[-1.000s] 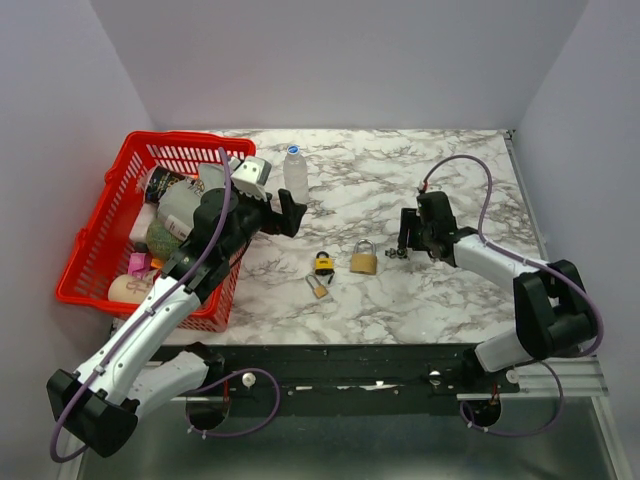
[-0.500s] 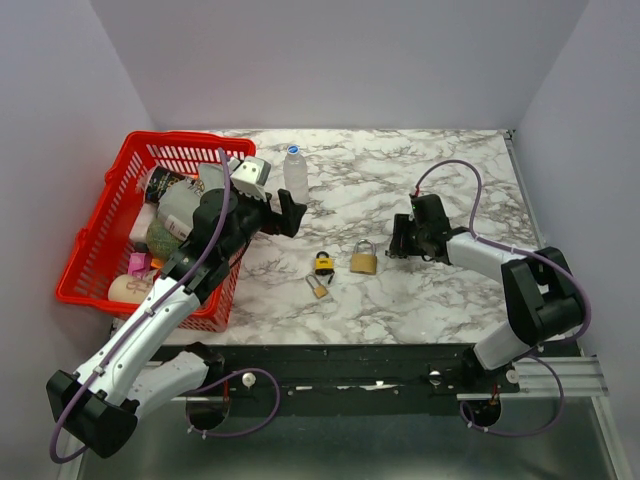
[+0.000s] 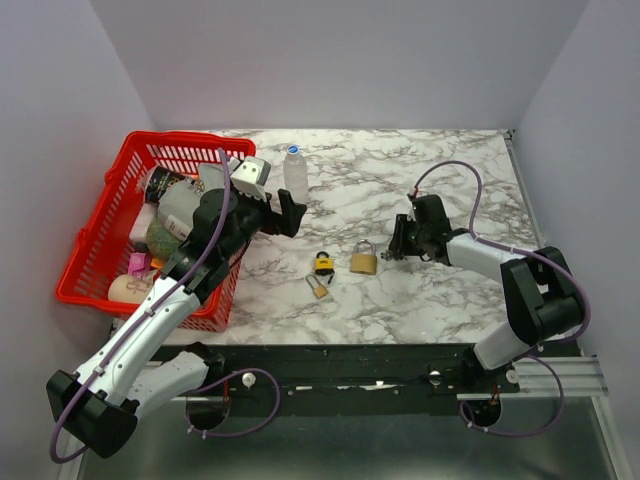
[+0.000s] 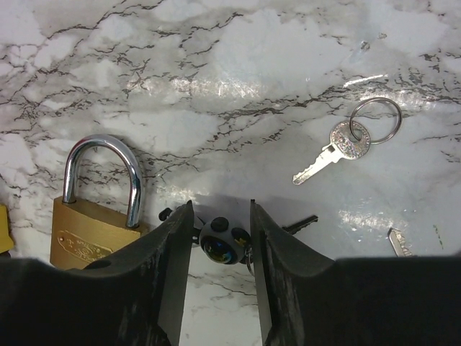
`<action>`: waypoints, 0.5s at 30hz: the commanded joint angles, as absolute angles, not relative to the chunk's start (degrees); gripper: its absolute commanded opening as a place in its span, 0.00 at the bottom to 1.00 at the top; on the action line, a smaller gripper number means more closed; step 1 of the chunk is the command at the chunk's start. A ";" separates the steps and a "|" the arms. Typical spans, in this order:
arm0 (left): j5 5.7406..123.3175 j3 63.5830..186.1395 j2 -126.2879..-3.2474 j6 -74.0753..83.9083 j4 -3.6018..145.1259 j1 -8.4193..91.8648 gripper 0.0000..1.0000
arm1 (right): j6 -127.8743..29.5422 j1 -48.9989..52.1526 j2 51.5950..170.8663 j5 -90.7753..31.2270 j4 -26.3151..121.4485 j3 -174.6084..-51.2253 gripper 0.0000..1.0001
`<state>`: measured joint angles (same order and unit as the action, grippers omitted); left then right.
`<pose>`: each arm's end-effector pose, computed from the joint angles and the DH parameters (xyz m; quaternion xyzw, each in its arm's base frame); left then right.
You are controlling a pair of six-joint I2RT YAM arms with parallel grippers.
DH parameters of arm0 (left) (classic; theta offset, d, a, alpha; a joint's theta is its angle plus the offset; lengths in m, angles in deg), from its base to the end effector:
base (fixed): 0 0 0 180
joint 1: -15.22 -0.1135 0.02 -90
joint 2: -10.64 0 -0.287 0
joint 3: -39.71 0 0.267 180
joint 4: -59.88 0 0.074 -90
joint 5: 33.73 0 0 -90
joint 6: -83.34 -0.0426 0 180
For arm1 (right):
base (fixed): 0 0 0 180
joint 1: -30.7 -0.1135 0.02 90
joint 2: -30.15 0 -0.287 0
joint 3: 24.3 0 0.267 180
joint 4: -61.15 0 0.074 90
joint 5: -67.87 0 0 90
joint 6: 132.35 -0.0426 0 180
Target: Unlock with the key
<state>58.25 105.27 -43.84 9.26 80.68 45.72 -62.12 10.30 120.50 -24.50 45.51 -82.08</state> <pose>0.1976 -0.1181 0.3787 0.1080 0.7568 -0.2662 0.5872 0.3035 0.1147 0.1699 -0.0125 0.9340 0.1406 0.3283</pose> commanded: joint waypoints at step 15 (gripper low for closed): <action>58.47 104.72 -42.97 9.60 79.81 45.90 0.99 | -63.97 10.14 114.87 -22.40 43.07 -77.45 0.69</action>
<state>58.27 105.27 -43.84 9.26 80.68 45.72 -63.26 10.30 115.51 -24.48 45.31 -78.01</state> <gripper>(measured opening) 0.987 0.690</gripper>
